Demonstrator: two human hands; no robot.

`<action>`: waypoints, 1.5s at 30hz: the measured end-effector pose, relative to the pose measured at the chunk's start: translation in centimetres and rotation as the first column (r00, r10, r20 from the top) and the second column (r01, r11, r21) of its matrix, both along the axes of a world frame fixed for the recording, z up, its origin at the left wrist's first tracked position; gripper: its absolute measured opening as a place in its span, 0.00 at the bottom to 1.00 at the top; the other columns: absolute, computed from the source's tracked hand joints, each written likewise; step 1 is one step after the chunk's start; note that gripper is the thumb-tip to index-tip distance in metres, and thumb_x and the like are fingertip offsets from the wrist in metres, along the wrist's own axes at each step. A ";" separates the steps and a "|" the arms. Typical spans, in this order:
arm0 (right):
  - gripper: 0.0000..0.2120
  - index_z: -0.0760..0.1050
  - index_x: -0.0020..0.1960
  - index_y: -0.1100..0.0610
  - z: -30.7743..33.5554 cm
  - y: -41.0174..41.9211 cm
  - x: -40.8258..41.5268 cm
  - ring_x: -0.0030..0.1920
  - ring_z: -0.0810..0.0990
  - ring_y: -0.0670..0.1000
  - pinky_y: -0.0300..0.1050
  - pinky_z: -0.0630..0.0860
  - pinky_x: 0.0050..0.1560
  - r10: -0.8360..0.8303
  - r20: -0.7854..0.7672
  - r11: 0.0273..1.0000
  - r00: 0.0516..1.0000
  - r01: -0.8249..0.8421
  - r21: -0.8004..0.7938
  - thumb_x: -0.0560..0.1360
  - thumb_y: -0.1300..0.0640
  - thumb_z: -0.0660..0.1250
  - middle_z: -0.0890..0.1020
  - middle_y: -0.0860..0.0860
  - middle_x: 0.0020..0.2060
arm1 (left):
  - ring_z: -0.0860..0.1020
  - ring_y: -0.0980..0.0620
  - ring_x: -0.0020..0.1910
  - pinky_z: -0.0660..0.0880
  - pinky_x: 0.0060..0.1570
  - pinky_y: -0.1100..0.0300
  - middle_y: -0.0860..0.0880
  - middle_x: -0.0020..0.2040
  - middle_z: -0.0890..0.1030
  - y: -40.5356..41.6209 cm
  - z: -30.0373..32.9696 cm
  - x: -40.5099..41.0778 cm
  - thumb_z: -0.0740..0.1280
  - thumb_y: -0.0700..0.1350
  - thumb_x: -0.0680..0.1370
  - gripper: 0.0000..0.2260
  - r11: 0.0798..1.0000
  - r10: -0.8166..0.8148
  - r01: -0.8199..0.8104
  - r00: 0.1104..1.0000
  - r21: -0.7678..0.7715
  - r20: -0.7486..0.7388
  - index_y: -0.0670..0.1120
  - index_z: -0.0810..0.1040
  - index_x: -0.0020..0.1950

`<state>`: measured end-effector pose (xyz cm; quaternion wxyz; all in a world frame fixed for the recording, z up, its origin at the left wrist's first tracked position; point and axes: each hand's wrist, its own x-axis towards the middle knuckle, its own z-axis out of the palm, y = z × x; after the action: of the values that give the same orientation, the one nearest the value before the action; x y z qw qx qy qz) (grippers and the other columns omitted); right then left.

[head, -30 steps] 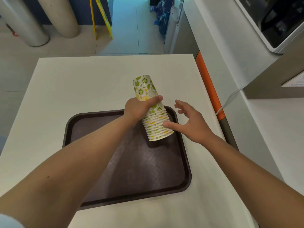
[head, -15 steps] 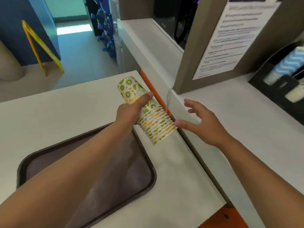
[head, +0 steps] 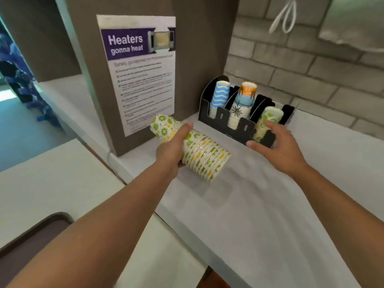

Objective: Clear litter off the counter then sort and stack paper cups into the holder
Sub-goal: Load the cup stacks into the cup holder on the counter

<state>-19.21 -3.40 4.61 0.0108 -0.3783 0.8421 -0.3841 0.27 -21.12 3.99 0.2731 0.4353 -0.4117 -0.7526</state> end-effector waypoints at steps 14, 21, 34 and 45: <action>0.57 0.43 0.79 0.55 -3.3 0.5 -11.5 0.77 0.54 0.53 0.48 0.56 0.75 -0.107 0.147 0.993 0.983 0.114 -0.039 0.66 0.50 0.79 0.54 0.52 0.78 | 0.83 0.51 0.43 0.82 0.47 0.52 0.49 0.46 0.82 0.8 5.7 -18.6 0.79 0.61 0.62 0.24 0.992 0.115 -0.118 0.989 -0.033 -0.097 0.49 0.73 0.44; 0.57 0.43 0.79 0.57 -4.2 -0.6 -13.5 0.77 0.56 0.51 0.41 0.58 0.72 -0.100 0.192 0.992 0.976 0.113 -0.062 0.66 0.50 0.79 0.55 0.51 0.78 | 0.81 0.55 0.42 0.79 0.46 0.55 0.55 0.42 0.82 1.4 6.5 -23.9 0.77 0.68 0.58 0.27 0.964 0.186 -0.194 0.981 -0.181 -0.057 0.51 0.79 0.45; 0.52 0.43 0.79 0.56 -4.9 -1.2 -14.2 0.51 0.73 0.35 0.31 0.70 0.52 -0.042 0.283 0.985 0.958 0.087 -0.147 0.69 0.62 0.77 0.67 0.42 0.61 | 0.79 0.60 0.49 0.74 0.49 0.63 0.60 0.49 0.80 3.6 5.3 -28.3 0.78 0.64 0.61 0.32 0.702 0.047 -0.044 0.999 -0.711 -0.015 0.50 0.74 0.58; 0.51 0.48 0.79 0.54 -4.9 -1.4 -14.3 0.59 0.76 0.45 0.47 0.79 0.56 -0.046 0.283 0.987 0.958 0.087 -0.135 0.67 0.63 0.77 0.69 0.48 0.68 | 0.77 0.59 0.48 0.73 0.45 0.62 0.58 0.49 0.77 4.1 4.1 -29.2 0.80 0.63 0.59 0.36 0.533 -0.164 0.258 0.966 -0.806 0.201 0.49 0.69 0.58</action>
<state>-33.53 -4.75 -0.25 0.0885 -0.2919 0.8140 -0.4944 -28.90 -16.98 8.05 0.3309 0.2409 -0.7783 -0.4761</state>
